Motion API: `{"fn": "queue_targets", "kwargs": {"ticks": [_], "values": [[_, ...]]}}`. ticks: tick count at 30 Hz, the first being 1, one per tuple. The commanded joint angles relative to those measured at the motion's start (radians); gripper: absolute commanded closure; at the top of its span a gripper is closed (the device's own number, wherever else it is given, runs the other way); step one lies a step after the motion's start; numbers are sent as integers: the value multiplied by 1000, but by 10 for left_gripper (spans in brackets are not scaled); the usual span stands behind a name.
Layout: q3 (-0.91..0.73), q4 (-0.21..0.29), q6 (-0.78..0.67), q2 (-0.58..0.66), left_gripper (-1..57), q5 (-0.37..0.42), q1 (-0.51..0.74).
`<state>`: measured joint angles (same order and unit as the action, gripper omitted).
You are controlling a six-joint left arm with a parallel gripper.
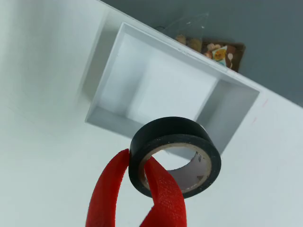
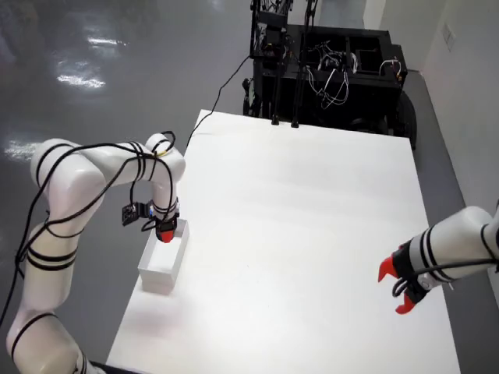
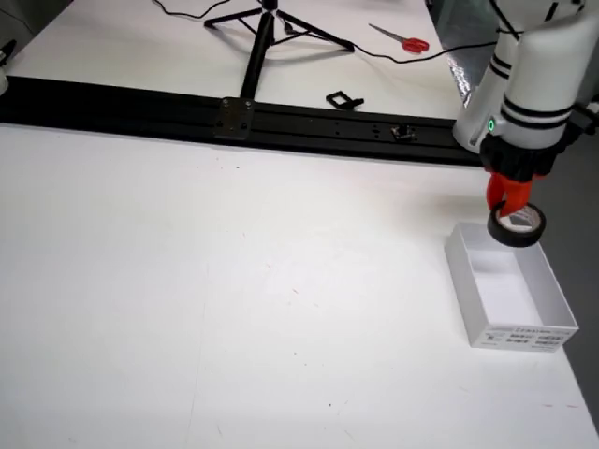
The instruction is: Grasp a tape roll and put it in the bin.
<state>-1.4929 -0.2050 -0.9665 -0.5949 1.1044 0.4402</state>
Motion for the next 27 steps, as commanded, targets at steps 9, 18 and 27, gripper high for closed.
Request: {"fn": "queue_targets", "kwargs": {"ticks": [9, 18, 27], "values": [[-27, 18, -89, -154, 573, -120, -78], [-27, 4, -93, -184, 572, -192, -77], [-26, -24, -93, -184, 407, -205, -75]]}}
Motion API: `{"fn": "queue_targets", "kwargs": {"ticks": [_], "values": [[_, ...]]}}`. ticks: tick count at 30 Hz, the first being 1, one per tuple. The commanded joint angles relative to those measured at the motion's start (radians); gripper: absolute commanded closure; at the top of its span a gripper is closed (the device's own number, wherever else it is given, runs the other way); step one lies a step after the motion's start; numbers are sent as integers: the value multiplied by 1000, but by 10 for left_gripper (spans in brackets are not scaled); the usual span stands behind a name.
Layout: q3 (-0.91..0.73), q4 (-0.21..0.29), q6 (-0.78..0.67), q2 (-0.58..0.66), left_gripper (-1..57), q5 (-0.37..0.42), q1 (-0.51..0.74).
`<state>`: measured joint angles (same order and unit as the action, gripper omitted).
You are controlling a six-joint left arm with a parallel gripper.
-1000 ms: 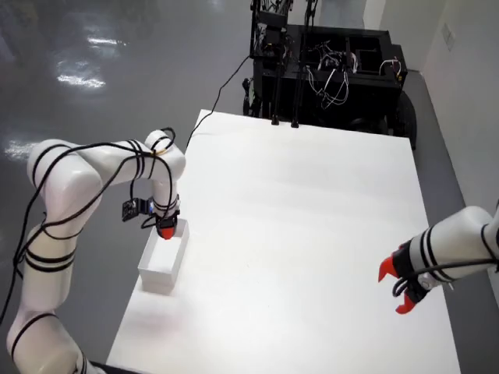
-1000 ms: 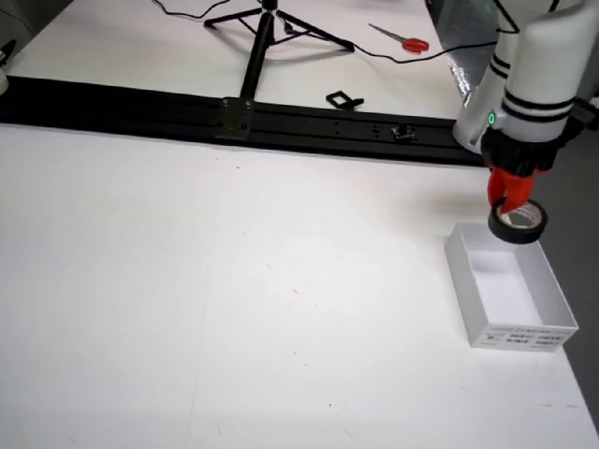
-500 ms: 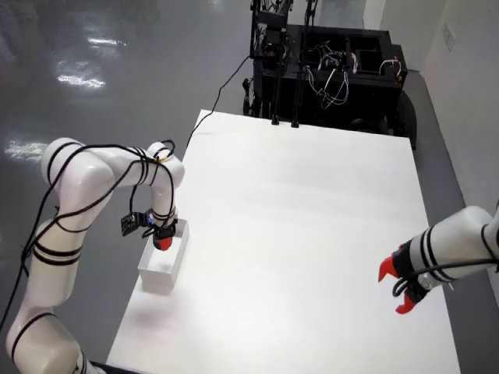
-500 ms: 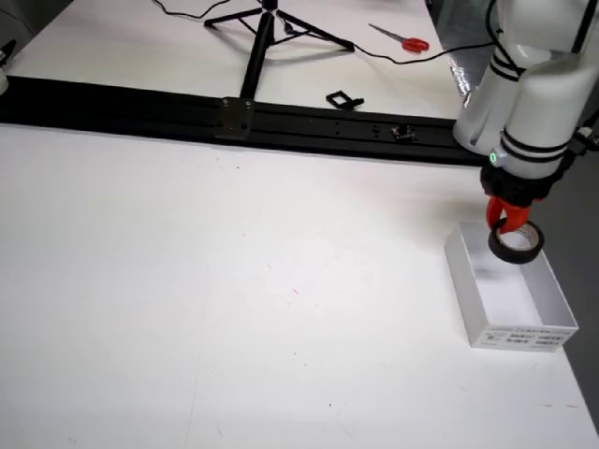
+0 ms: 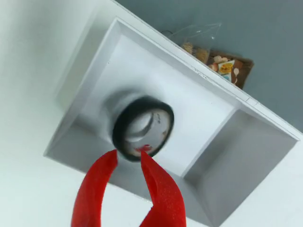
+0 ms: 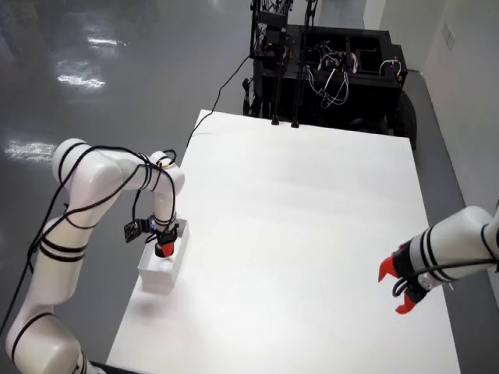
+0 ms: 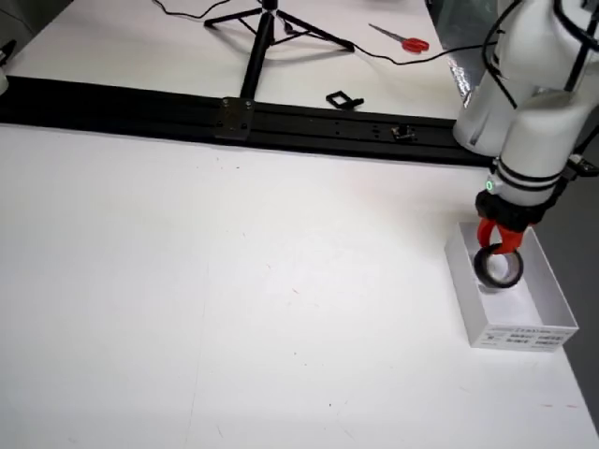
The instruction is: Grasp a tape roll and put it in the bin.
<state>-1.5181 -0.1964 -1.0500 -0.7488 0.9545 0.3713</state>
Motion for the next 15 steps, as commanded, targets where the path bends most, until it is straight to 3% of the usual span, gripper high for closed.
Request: {"fn": "queue_targets", "kwargs": {"ticks": [1, 3, 4, 6, 11, 15], "values": [[-1, -32, -10, -30, 405, -49, -11], [-1, -32, -10, -29, 410, -34, -15], [-1, -32, -10, -29, 444, -20, -17], [1, -34, -4, -27, 570, 7, -14], [1, -69, 7, 31, 570, 87, 34], [1, -133, 7, 226, 570, 168, 121]]}}
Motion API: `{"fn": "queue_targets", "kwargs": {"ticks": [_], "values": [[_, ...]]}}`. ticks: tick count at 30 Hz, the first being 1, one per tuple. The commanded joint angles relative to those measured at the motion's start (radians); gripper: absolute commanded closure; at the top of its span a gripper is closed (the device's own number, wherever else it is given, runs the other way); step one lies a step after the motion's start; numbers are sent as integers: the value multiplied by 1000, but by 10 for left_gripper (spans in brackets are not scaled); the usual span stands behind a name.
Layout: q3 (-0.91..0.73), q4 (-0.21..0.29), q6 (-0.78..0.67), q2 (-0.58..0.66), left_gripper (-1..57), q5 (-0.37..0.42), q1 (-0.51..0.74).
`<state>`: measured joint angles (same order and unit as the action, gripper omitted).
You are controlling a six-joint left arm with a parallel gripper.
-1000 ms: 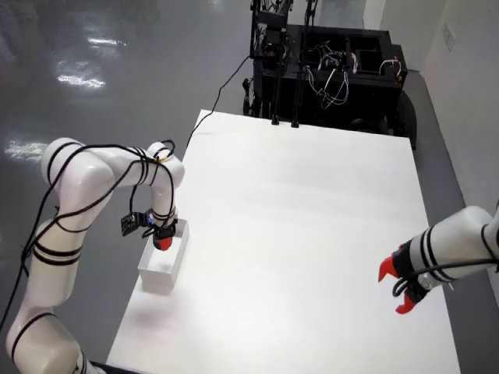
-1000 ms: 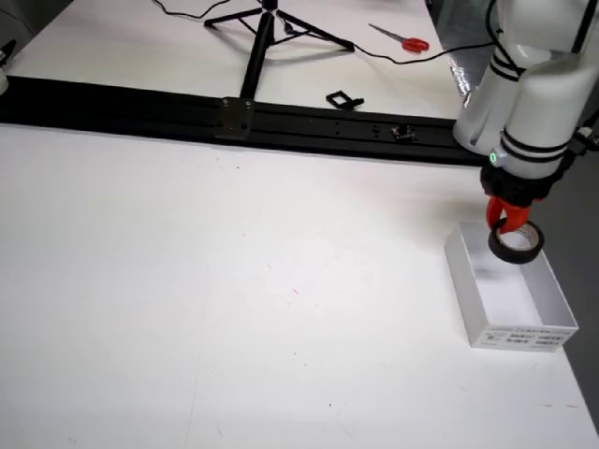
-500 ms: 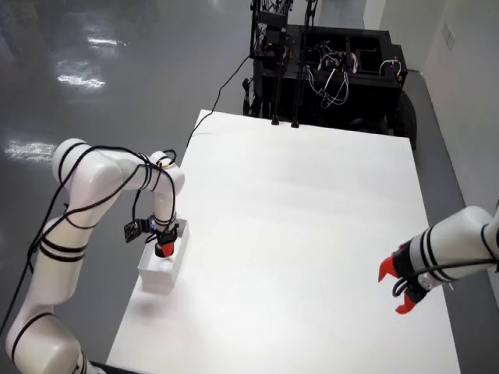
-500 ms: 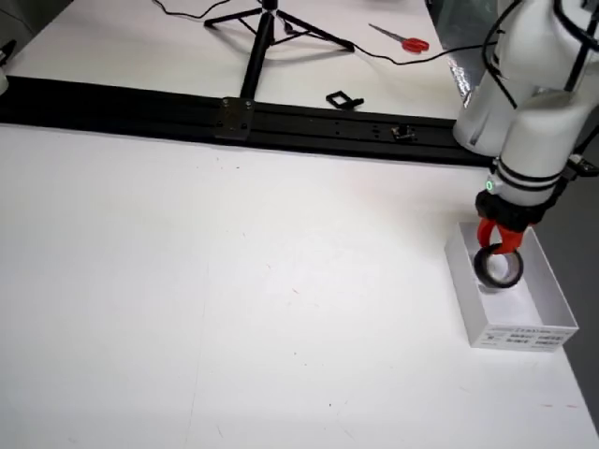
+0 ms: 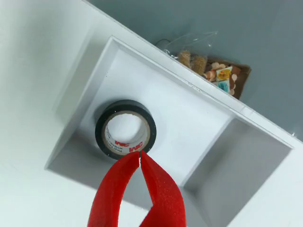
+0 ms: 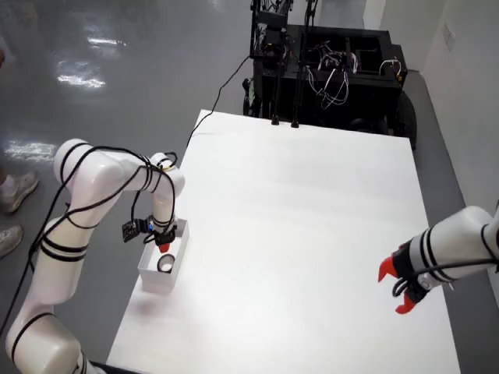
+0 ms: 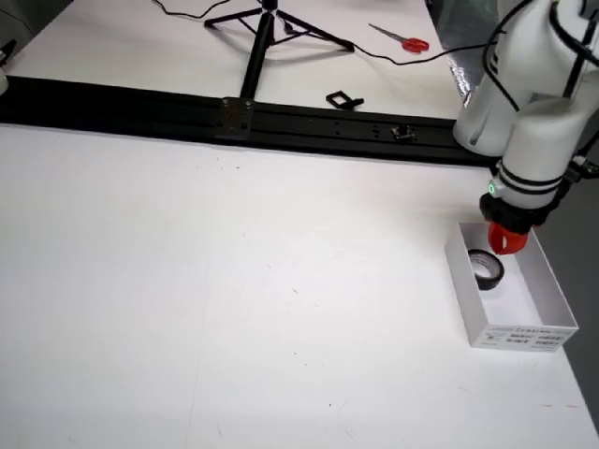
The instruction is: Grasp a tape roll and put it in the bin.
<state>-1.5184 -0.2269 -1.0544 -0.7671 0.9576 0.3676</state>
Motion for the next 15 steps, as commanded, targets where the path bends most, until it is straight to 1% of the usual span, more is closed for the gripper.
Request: {"fn": "queue_targets", "kwargs": {"ticks": [1, 4, 7, 10, 13, 15], "values": [[3, -112, 11, 290, 570, 178, 146], [3, -127, 11, 408, 570, 224, 223], [4, -129, 11, 473, 570, 260, 320], [7, -131, 11, 500, 570, 268, 425], [40, -134, 11, 499, 570, 270, 524], [76, -149, 11, 486, 570, 270, 594]]}}
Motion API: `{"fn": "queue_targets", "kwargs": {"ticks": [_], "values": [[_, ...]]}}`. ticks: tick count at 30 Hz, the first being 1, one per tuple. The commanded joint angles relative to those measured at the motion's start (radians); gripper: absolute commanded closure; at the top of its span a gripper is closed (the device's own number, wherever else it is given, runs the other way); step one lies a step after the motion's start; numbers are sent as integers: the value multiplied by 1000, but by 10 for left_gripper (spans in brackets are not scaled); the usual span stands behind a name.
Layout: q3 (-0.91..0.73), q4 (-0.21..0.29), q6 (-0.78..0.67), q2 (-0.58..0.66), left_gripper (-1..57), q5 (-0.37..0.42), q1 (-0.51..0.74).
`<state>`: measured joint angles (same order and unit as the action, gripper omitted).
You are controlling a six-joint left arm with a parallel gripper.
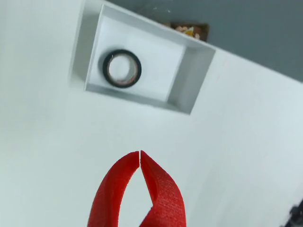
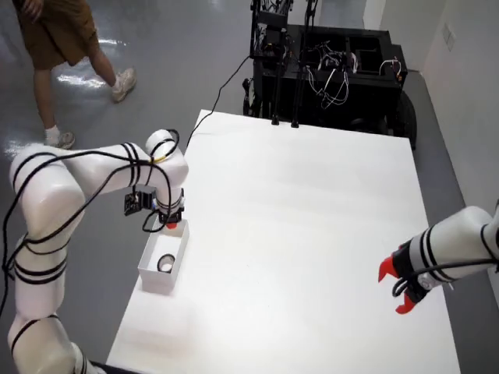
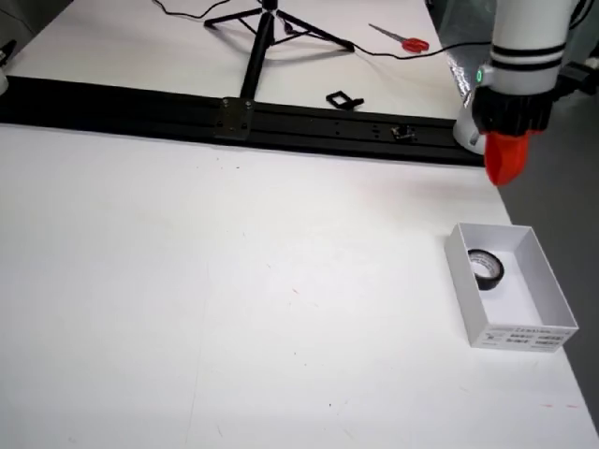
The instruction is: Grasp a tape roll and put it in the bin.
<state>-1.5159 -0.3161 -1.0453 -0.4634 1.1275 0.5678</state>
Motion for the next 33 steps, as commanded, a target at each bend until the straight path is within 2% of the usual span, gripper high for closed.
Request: {"fn": "queue_targets", "kwargs": {"ticks": [1, 4, 9, 15, 17, 19, 21, 24, 27, 33], "values": [[89, -69, 2, 178, 570, 100, 426], [119, -90, 5, 169, 569, 87, 538], [120, -84, 67, 189, 569, 35, 643], [154, -60, 264, 190, 569, 25, 747], [154, -18, 343, 195, 569, 17, 758], [154, 63, 439, 198, 569, -12, 758], [154, 166, 547, 200, 569, -58, 755], [154, 244, 657, 200, 569, -109, 765], [155, 262, 717, 201, 569, -114, 778], [155, 264, 729, 201, 569, -77, 767]]}}
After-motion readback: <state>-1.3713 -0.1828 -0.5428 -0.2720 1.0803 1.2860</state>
